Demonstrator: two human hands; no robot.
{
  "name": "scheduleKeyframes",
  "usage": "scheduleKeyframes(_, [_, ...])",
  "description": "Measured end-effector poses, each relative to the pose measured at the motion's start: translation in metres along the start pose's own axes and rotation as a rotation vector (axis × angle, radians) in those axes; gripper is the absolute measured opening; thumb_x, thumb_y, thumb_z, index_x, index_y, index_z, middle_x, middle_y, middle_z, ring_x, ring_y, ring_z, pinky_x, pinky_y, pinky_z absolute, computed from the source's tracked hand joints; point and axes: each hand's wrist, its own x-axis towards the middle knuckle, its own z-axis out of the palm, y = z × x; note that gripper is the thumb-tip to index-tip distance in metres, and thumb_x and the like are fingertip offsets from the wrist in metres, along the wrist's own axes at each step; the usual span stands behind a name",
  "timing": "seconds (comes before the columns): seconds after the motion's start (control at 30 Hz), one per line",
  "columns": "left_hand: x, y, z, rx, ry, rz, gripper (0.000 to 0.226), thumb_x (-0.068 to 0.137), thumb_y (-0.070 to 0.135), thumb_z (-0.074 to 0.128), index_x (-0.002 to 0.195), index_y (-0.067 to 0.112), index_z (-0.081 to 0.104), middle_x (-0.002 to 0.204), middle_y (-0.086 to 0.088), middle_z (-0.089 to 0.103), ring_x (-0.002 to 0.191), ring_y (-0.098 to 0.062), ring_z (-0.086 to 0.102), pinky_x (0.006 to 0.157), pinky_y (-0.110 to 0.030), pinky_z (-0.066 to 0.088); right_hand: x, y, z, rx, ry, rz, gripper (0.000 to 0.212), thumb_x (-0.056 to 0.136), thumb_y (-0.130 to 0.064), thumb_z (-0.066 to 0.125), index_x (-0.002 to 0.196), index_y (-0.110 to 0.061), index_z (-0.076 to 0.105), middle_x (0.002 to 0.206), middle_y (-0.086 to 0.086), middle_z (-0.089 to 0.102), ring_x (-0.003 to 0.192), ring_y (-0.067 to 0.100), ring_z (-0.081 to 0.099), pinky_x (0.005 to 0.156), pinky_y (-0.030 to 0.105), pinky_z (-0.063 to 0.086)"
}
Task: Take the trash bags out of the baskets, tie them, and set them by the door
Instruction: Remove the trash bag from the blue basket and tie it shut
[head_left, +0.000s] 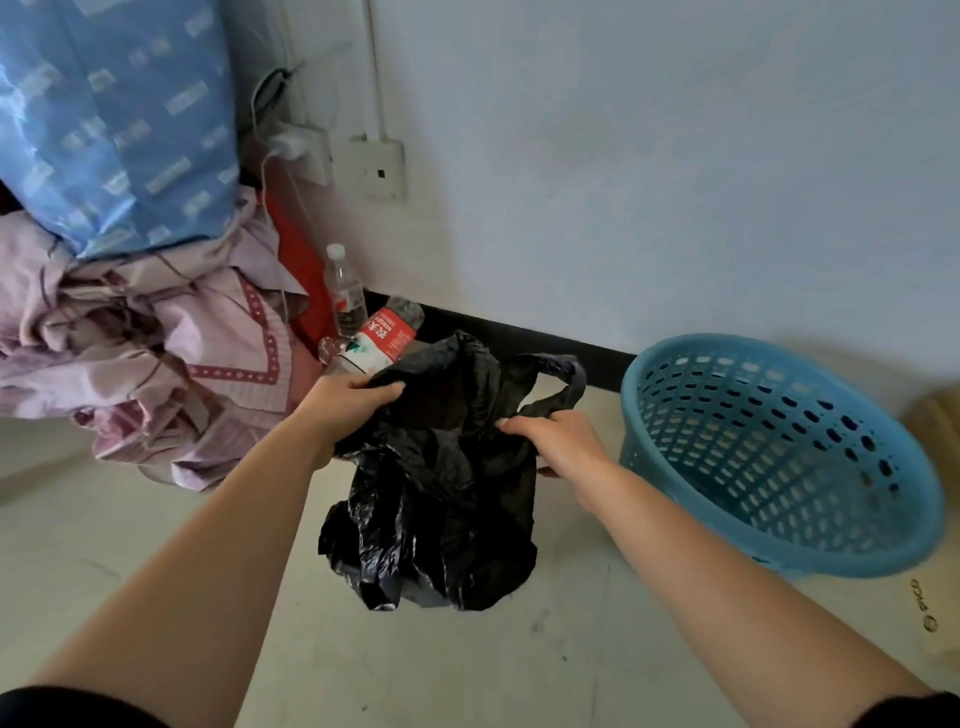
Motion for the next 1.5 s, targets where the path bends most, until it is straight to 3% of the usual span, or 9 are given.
scheduleKeyframes(0.13, [-0.005, 0.001, -0.014, 0.107, -0.073, -0.06, 0.041, 0.07, 0.006, 0.08, 0.109, 0.008, 0.068, 0.096, -0.015, 0.071, 0.079, -0.027, 0.068, 0.065, -0.03, 0.054, 0.008, 0.005, 0.001, 0.248, -0.065, 0.075, 0.032, 0.075, -0.022, 0.076, 0.104, -0.007, 0.072, 0.103, 0.012, 0.073, 0.093, 0.024, 0.068, 0.074, 0.036, 0.057])
scheduleKeyframes(0.4, [-0.009, 0.0, -0.018, 0.216, -0.185, 0.021, 0.087, 0.055, -0.01, 0.076, 0.134, 0.02, 0.054, 0.136, -0.011, 0.052, 0.123, -0.032, 0.049, 0.103, -0.046, 0.044, 0.023, 0.003, 0.026, 0.291, -0.312, 0.231, 0.029, 0.074, -0.011, 0.077, 0.102, -0.006, 0.076, 0.104, 0.01, 0.074, 0.09, 0.023, 0.068, 0.075, 0.03, 0.053])
scheduleKeyframes(0.5, [-0.014, 0.001, -0.015, 0.317, -0.147, 0.129, 0.064, 0.069, -0.019, 0.06, 0.117, 0.023, 0.068, 0.122, -0.001, 0.062, 0.109, -0.019, 0.057, 0.096, -0.037, 0.05, 0.024, 0.004, 0.04, 0.195, -0.294, 0.239, 0.031, 0.072, -0.004, 0.072, 0.102, 0.001, 0.073, 0.095, 0.016, 0.07, 0.073, 0.025, 0.06, 0.06, 0.027, 0.049])
scheduleKeyframes(0.7, [-0.014, 0.004, -0.015, 0.437, 0.009, 0.235, 0.054, 0.076, -0.014, 0.042, 0.068, 0.027, 0.076, 0.096, -0.014, 0.074, 0.059, -0.027, 0.05, 0.054, -0.034, 0.045, 0.028, -0.004, 0.031, 0.352, -0.029, 0.136, 0.018, 0.071, 0.002, 0.053, 0.087, -0.004, 0.061, 0.084, 0.014, 0.06, 0.078, 0.029, 0.058, 0.069, 0.035, 0.045])
scheduleKeyframes(0.83, [-0.008, 0.013, -0.008, 0.348, 0.16, 0.357, 0.049, 0.075, -0.015, 0.042, 0.07, 0.018, 0.077, 0.09, 0.001, 0.074, 0.085, -0.026, 0.068, 0.079, -0.039, 0.058, 0.019, -0.027, 0.008, 0.514, 0.084, -0.036, 0.018, 0.064, 0.004, 0.05, 0.074, -0.011, 0.046, 0.071, 0.006, 0.041, 0.066, 0.021, 0.04, 0.061, 0.033, 0.031])
scheduleKeyframes(1.07, [-0.01, 0.041, 0.018, 0.278, 0.224, 0.631, 0.043, 0.084, -0.013, 0.043, 0.086, 0.013, 0.077, 0.11, 0.006, 0.069, 0.111, -0.009, 0.059, 0.101, -0.028, 0.046, 0.007, -0.053, -0.023, 0.611, 0.106, -0.273, 0.045, 0.04, -0.001, 0.042, 0.066, -0.02, 0.01, 0.063, 0.002, 0.013, 0.071, 0.026, 0.009, 0.06, 0.037, 0.01])
scheduleKeyframes(1.2, [0.003, 0.02, 0.026, 0.271, 0.132, 0.404, 0.031, 0.093, 0.01, 0.053, 0.119, 0.025, 0.062, 0.1, -0.005, 0.066, 0.063, -0.015, 0.054, 0.055, -0.024, 0.043, 0.007, -0.041, -0.019, 0.432, 0.082, -0.165, 0.032, 0.048, -0.001, 0.049, 0.059, -0.018, 0.024, 0.063, 0.003, 0.024, 0.062, 0.021, 0.021, 0.058, 0.034, 0.021])
scheduleKeyframes(1.37, [-0.004, -0.003, 0.008, 0.31, -0.147, -0.265, 0.097, 0.076, 0.035, 0.078, 0.15, 0.027, 0.016, 0.155, -0.011, 0.023, 0.134, -0.045, 0.033, 0.091, -0.067, 0.041, 0.006, -0.027, -0.015, 0.314, 0.041, -0.049, 0.035, 0.05, -0.009, 0.058, 0.083, -0.013, 0.048, 0.085, 0.009, 0.043, 0.078, 0.026, 0.046, 0.071, 0.039, 0.039])
scheduleKeyframes(1.5, [-0.018, -0.004, -0.002, 0.332, -0.303, -0.387, 0.049, 0.089, 0.027, 0.066, 0.131, 0.009, 0.051, 0.124, -0.014, 0.06, 0.101, -0.031, 0.067, 0.088, -0.058, 0.05, 0.005, -0.029, -0.015, 0.321, 0.041, -0.08, 0.036, 0.055, -0.009, 0.06, 0.088, -0.016, 0.048, 0.085, 0.009, 0.043, 0.078, 0.025, 0.045, 0.07, 0.039, 0.038])
